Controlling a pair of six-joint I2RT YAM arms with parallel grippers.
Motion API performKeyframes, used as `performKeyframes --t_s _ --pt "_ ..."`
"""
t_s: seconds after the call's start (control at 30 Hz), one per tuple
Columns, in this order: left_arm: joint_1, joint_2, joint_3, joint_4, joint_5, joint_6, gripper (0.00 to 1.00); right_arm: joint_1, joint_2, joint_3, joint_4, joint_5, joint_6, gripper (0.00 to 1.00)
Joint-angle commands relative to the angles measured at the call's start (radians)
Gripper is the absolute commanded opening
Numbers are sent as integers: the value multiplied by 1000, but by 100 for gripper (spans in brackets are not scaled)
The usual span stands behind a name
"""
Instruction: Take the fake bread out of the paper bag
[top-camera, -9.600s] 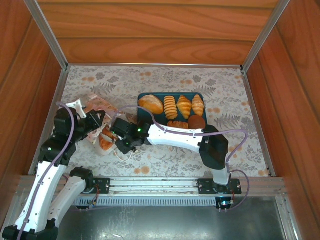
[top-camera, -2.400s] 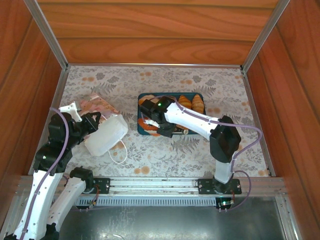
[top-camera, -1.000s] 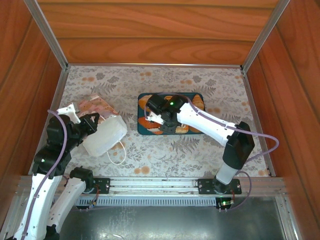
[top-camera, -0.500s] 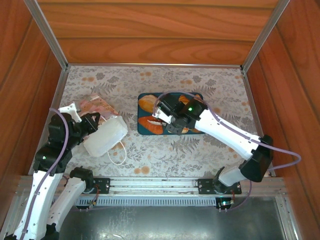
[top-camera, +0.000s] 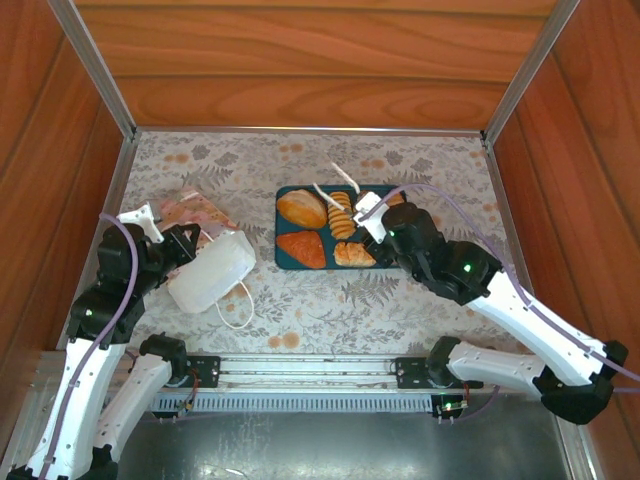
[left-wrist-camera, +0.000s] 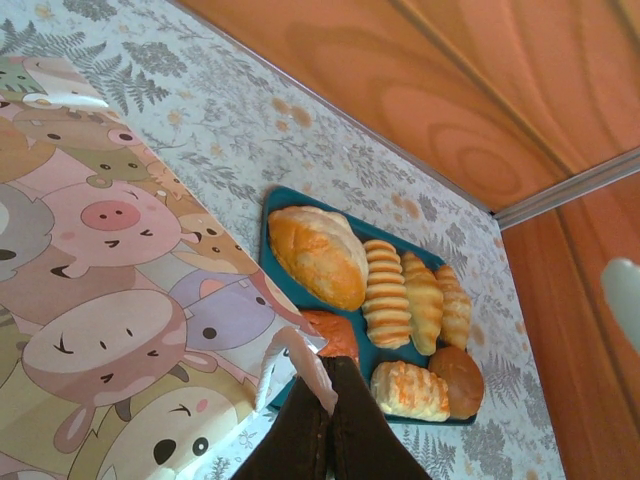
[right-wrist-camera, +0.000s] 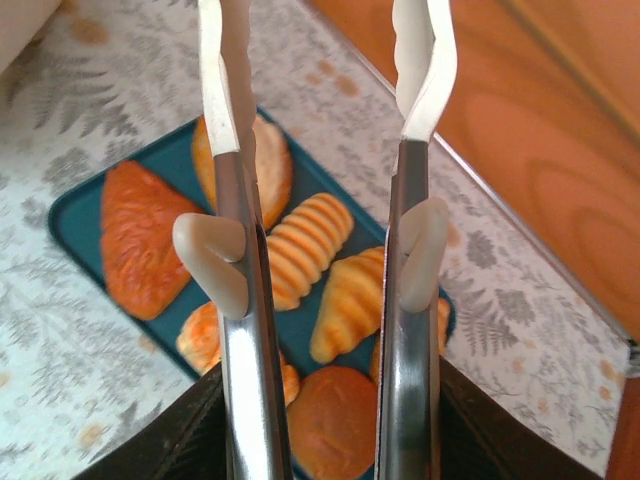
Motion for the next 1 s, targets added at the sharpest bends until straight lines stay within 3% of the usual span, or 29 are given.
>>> performKeyframes --t_s 0.0,0.27,0.53,0.97 --pt "-3 -6 24 -5 -14 12 0 -33 -25 -25 94 86 58 48" --pt "-2 -16 25 -5 -17 11 0 -166 -8 -54 57 94 151 47" --pt "-2 -16 21 -5 -12 13 0 -410 5 -93 2 -78 282 46" --pt "-3 -25 4 -5 -4 12 0 -814 62 -182 20 -418 355 46"
